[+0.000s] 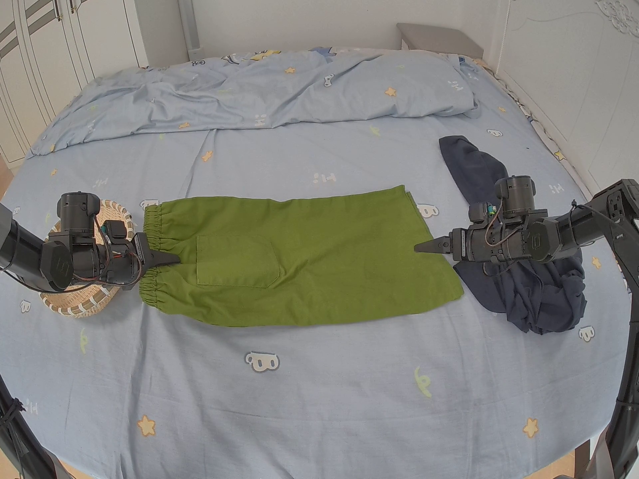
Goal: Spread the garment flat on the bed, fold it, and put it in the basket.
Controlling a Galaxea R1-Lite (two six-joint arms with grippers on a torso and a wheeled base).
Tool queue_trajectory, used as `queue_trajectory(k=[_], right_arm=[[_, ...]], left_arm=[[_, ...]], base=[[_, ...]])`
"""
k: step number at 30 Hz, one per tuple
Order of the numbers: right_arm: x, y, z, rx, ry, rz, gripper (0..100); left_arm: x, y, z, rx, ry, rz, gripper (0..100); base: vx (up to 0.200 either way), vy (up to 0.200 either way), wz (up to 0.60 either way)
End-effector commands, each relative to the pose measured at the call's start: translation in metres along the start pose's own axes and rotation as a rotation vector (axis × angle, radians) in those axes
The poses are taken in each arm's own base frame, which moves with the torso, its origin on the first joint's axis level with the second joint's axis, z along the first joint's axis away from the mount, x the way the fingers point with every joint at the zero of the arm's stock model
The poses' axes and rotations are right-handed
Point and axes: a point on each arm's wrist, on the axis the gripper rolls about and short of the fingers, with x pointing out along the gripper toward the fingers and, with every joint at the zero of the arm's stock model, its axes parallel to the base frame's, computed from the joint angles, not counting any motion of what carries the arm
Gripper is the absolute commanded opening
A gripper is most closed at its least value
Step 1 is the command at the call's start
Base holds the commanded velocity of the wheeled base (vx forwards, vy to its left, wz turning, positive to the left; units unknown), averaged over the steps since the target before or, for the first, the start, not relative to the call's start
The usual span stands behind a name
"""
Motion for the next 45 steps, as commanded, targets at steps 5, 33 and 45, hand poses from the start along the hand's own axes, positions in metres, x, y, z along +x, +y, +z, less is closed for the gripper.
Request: queue_trajectory(k=[5,33,45], right_arm=[[0.009,-0.001,-0.008,0.01,0.029,0.007,100],[0.008,-0.001,-0.008,0.009,0.022,0.054,0],[-0.005,0.0,-0.002,0.018,0.002,0.043,0]], left_arm=[[-0.001,0.0,0.0,0.0,0.0,0.001,0],[0.0,0.001,-0.001,-0.004,0.003,0.001,0],[0.001,0.002,-0.002,-0.017,0.018,0.004,0]], base=[[0.0,0.0,0.0],[0.0,0.0,0.0],[0.0,0.0,0.0]])
